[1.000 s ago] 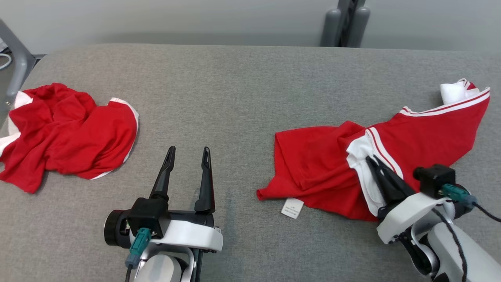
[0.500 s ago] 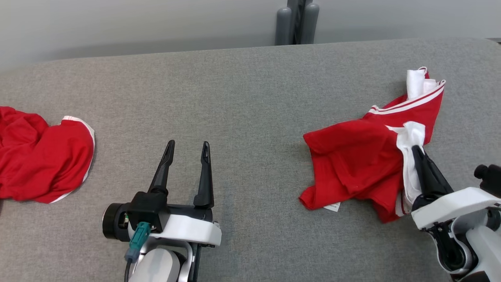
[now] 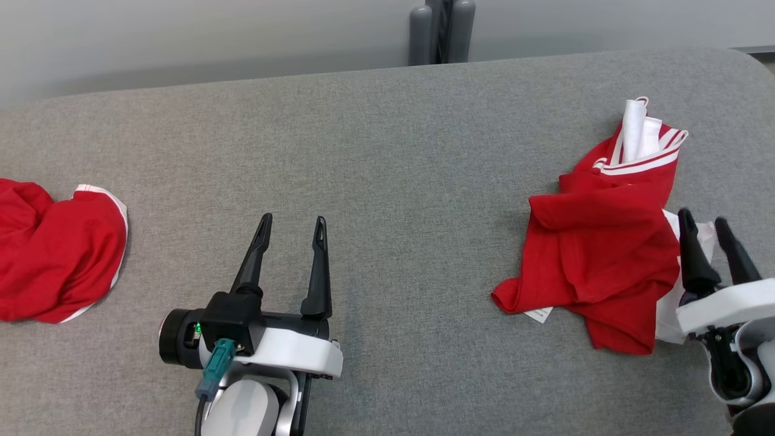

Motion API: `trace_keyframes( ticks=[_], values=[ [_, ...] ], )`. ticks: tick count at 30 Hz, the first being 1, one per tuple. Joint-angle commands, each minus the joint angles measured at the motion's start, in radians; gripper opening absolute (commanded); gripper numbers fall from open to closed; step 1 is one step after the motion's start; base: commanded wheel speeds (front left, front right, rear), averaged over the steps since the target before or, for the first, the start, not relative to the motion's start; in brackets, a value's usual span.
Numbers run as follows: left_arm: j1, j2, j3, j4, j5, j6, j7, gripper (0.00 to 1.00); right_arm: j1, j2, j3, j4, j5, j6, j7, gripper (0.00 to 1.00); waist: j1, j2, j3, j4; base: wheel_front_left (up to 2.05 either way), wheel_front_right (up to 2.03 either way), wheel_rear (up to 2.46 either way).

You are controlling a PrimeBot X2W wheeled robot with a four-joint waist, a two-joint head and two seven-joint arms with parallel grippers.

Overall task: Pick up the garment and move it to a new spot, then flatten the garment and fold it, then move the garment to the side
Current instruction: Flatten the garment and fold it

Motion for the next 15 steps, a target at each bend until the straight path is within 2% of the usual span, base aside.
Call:
trace_keyframes(
  ticks=[1, 5, 10, 15],
  values=[
    [-0.012, 0.004, 0.001, -0.002, 0.005, -0.002, 0.001, 1.0, -0.011, -0.007, -0.025, -0.051, -0.041, 0.0, -0.008, 1.0, 0.0, -0.0001, -0.001, -0.004, 0.0, 0.0, 0.0],
    [-0.024, 0.004, -0.006, -0.018, 0.004, -0.003, 0.0, 1.0, 0.029, 0.007, -0.059, -0.231, -0.18, 0.0, -0.008, 1.0, 0.0, -0.0001, 0.0, -0.012, 0.0, 0.0, 0.0],
    [-0.033, 0.004, -0.02, -0.046, -0.017, 0.0, 0.0, 1.0, 0.082, -0.003, -0.014, -0.427, -0.316, 0.0, -0.008, 1.0, 0.0, -0.0001, -0.001, -0.019, 0.0, 0.0, 0.0],
    [-0.038, 0.004, -0.043, -0.057, -0.027, 0.003, 0.0, 1.0, 0.138, -0.008, 0.008, -0.478, -0.361, 0.0, -0.006, 1.0, 0.0, -0.0001, -0.002, -0.026, 0.0, 0.0, 0.0]
  ],
)
